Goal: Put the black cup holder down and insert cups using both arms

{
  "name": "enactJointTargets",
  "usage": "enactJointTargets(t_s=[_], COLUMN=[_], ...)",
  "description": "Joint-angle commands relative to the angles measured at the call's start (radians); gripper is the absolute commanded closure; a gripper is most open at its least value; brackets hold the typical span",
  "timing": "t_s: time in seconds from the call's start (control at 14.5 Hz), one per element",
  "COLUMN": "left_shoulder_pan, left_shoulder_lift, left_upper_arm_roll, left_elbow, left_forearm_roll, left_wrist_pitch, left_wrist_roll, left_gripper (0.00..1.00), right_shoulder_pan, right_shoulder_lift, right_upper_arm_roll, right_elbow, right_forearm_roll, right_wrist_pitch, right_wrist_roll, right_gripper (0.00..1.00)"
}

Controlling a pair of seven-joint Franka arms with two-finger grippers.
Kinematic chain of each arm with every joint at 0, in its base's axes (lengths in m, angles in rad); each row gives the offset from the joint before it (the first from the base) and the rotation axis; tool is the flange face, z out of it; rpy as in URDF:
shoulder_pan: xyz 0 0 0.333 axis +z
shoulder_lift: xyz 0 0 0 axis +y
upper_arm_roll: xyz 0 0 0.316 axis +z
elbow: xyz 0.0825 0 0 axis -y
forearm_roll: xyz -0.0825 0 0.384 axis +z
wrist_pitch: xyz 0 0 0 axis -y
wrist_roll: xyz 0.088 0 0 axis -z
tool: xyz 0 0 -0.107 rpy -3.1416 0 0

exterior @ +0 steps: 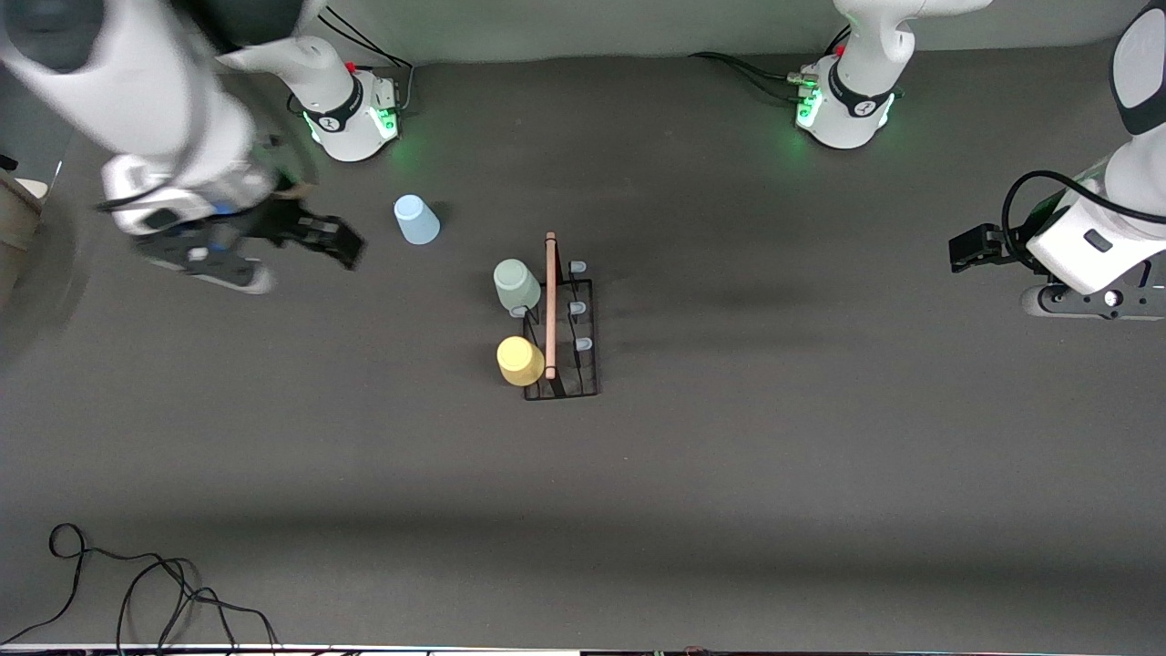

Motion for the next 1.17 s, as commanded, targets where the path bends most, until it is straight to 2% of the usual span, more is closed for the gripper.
enactJointTargets(t_s=[0.0, 0.28, 0.35, 0.48, 0.76, 0.9, 1.1], left_shoulder_pan=[0.0, 0.001, 0.0, 0.003, 0.003, 0.001, 0.003], left_shoulder_lift=[-0.02, -0.02, -0.02, -0.02, -0.02, -0.02, -0.02], left_upper_arm_roll=[0.001, 0.001, 0.001, 0.003, 0.004, 0.004, 0.006], left_elbow=[-0.011, -0.011, -0.009, -0.011, -0.011, -0.011, -0.011], left_forearm_roll=[0.009, 0.006, 0.006, 0.006, 0.006, 0.006, 0.006], left_wrist_pitch=[-0.011, -0.011, -0.011, -0.011, -0.013, -0.013, -0.013], left_wrist_roll=[0.013, 0.011, 0.011, 0.013, 0.013, 0.013, 0.014], left_gripper=[0.0, 0.0, 0.0, 0.0, 0.0, 0.0, 0.0], right_shoulder_pan=[-0.296, -0.651, -0.711, -0.785, -0.794, -0.791, -0.776], right_shoulder_lift=[-0.054, -0.056, -0.051, -0.039, -0.034, -0.028, -0.027], right_upper_arm_roll=[0.204, 0.421, 0.455, 0.484, 0.487, 0.491, 0.492], right_elbow=[-0.049, -0.044, -0.04, -0.026, -0.027, -0.027, -0.024], right_forearm_roll=[-0.021, -0.021, -0.021, -0.02, -0.028, -0.075, -0.083], right_wrist_pitch=[-0.008, -0.007, -0.004, 0.005, 0.033, 0.051, 0.051], right_wrist_roll=[-0.271, -0.524, -0.561, -0.617, -0.609, -0.606, -0.599], right_gripper=[0.0, 0.0, 0.0, 0.0, 0.0, 0.0, 0.0])
